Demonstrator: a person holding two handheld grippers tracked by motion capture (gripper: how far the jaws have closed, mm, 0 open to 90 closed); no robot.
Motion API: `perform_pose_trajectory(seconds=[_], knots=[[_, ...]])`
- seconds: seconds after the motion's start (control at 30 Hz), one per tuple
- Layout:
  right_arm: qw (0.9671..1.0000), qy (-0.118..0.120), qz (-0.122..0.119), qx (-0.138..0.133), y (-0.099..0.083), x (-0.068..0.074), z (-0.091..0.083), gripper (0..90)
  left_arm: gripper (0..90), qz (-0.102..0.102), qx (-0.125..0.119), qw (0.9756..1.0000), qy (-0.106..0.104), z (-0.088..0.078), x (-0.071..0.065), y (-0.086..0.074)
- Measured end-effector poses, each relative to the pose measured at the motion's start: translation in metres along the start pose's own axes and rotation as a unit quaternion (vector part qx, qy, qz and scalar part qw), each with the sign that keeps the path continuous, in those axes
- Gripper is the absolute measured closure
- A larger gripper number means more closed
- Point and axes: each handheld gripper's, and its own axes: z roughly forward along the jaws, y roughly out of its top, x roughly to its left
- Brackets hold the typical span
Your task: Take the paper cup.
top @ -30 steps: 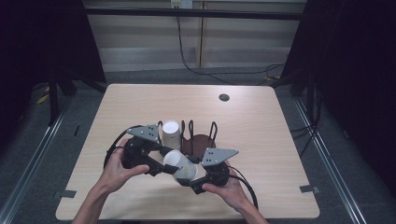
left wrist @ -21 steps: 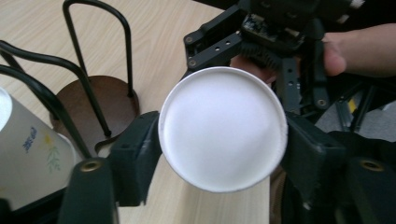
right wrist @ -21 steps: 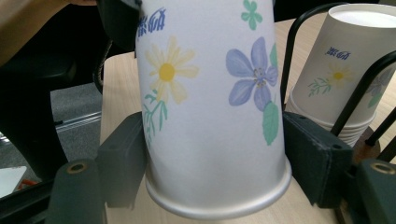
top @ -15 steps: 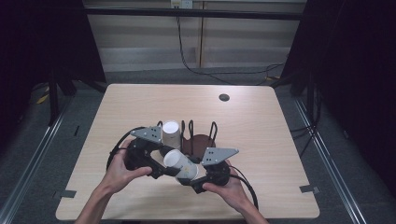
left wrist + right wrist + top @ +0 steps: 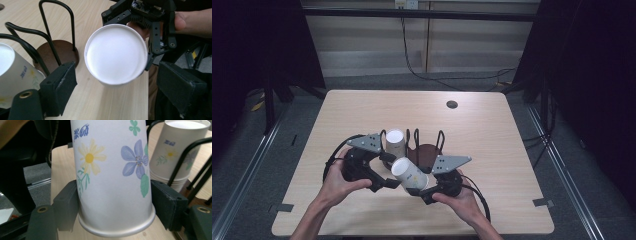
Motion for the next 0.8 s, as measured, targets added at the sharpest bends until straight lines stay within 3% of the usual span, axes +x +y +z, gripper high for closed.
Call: perform_pose_trajectory(seconds=[0.23, 0.67, 0.8], knots=[[0.9999, -0.004, 0.009, 0.006, -0.001, -0.004, -0.002, 28.0, 21.0, -0.002, 0.024, 0.9993, 0.028, -0.001, 0.003, -0.007], [0.9984, -0.002, 0.006, 0.056, 0.004, -0.010, -0.003, 28.2, 19.5, -0.007, 0.016, 0.9995, 0.027, -0.005, 0.008, -0.022], [0.9972, 0.000, 0.002, 0.075, 0.009, -0.013, -0.004, 28.2, 19.1, -0.007, 0.024, 0.9994, 0.025, -0.002, 0.007, -0.024]])
